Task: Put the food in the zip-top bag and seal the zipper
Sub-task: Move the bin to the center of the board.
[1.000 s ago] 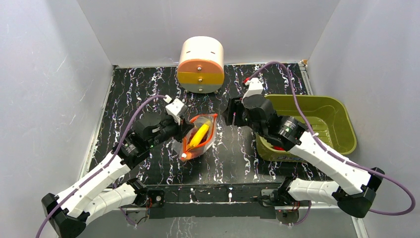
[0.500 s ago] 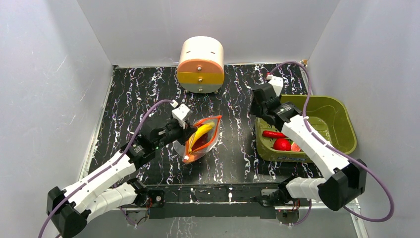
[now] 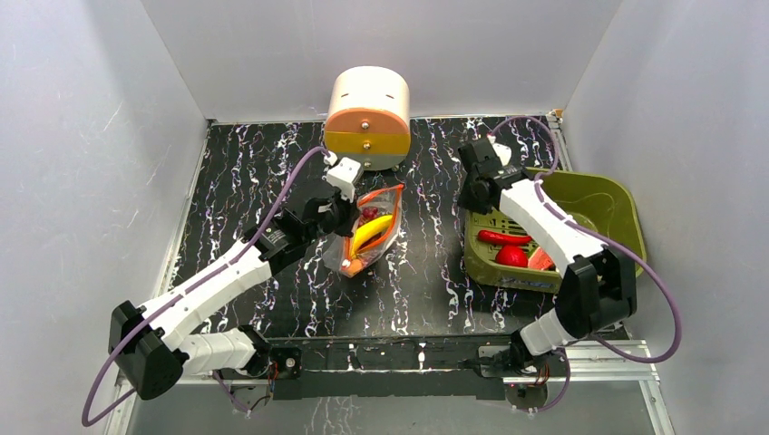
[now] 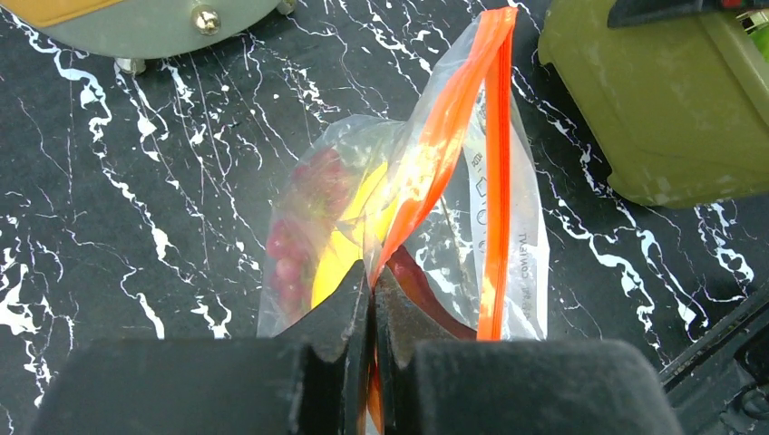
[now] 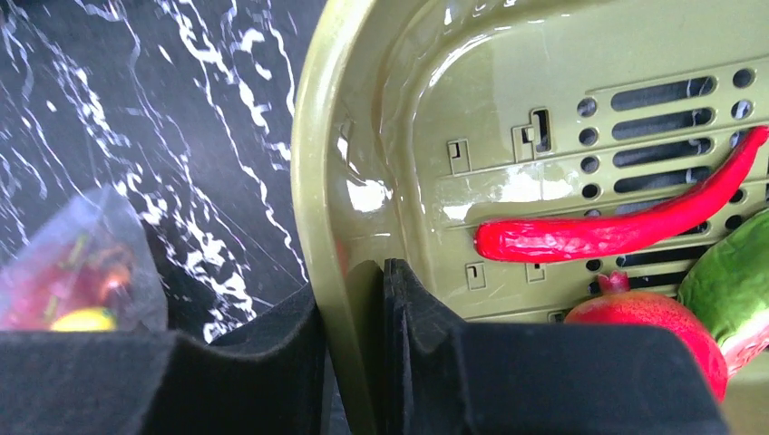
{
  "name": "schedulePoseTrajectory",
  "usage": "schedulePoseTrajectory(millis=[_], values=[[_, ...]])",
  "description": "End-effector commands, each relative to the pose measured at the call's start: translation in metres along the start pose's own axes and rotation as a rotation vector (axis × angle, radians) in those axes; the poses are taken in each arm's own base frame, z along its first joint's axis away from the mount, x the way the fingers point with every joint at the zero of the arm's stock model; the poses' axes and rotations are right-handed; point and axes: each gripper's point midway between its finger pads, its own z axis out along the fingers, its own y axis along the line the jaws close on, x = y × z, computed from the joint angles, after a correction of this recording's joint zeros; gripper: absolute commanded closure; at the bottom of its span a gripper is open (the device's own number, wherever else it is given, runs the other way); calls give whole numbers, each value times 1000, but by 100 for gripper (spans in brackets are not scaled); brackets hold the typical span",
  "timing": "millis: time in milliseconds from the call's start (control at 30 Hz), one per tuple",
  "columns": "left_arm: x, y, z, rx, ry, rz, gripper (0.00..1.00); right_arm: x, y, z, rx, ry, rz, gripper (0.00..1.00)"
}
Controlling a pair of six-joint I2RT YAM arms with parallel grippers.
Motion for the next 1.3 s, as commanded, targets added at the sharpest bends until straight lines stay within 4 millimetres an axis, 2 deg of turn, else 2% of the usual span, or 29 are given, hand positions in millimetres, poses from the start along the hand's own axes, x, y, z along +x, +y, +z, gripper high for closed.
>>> schedulePoseTrajectory(millis=[0, 267, 467, 567, 700, 933, 1100, 1267], values=[[-22, -3, -3, -2, -10, 9, 100, -65, 26, 0, -60, -82, 244, 84], [-34, -15, -3, 58, -32, -9, 100, -90, 35, 25, -48, -82, 566, 89], [-37, -10, -12, 35, -42, 0, 100, -95, 33, 46, -16, -62, 735, 88], [-39, -7, -17, 26, -34, 14, 100, -99, 30, 66, 31, -68, 782, 88], [-44, -7, -23, 24, -46, 19, 100, -118, 22, 78, 53, -100, 863, 87], [-50, -11, -26, 45, -47, 14, 100, -163, 2, 88, 58, -191, 1052, 87], [-53, -12, -28, 48, -55, 11, 100, -185, -16, 97, 79, -251, 1217, 88], [-56, -12, -30, 52, -59, 9, 100, -203, -23, 105, 90, -282, 1344, 88]])
